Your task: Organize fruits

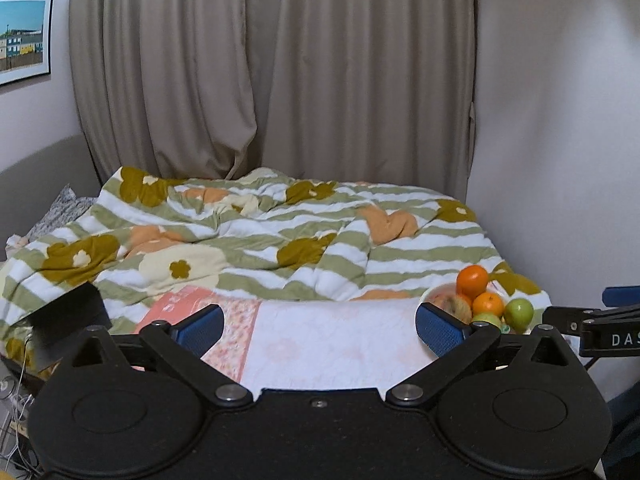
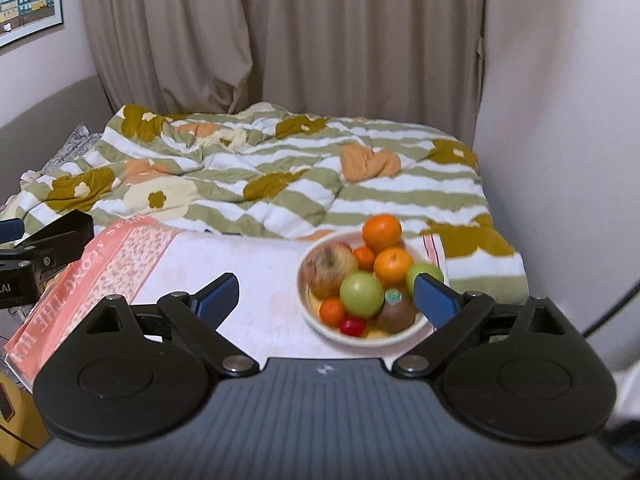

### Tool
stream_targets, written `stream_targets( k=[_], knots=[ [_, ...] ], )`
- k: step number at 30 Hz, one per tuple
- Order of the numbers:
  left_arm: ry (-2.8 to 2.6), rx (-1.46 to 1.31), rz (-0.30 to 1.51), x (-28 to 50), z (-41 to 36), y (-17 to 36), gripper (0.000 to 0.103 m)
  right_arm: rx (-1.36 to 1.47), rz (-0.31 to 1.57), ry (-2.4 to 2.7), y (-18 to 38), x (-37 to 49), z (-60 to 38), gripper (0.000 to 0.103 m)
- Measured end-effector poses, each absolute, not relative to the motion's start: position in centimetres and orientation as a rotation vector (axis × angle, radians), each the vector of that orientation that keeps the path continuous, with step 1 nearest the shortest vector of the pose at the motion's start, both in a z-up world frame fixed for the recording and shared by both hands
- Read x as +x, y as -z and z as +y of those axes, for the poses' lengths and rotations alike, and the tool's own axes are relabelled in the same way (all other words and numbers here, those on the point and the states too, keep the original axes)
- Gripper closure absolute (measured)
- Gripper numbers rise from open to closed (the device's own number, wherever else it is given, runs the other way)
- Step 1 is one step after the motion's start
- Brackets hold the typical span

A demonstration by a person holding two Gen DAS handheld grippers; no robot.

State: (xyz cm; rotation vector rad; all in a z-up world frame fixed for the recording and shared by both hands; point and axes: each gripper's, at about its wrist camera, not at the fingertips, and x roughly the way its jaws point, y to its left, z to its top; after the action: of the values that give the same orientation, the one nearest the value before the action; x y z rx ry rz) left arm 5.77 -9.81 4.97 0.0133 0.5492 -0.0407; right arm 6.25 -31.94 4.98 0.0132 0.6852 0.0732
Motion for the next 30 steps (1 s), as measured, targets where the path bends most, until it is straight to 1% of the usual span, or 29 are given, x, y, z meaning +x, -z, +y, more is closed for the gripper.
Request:
stream_targets(
  k=[12, 30],
  knots=[
    [0.081, 0.039, 0.566, 4.5, -6.8, -4.2, 0.000, 0.027, 0.716, 0.027, -4.3, 4.0, -29.7, 0.000],
    [0.115, 0.043, 0.552, 3.8, -6.0, -4.2, 0.000, 0.035, 0.727, 0.065, -4.0, 2.6, -28.5, 0.000]
  ],
)
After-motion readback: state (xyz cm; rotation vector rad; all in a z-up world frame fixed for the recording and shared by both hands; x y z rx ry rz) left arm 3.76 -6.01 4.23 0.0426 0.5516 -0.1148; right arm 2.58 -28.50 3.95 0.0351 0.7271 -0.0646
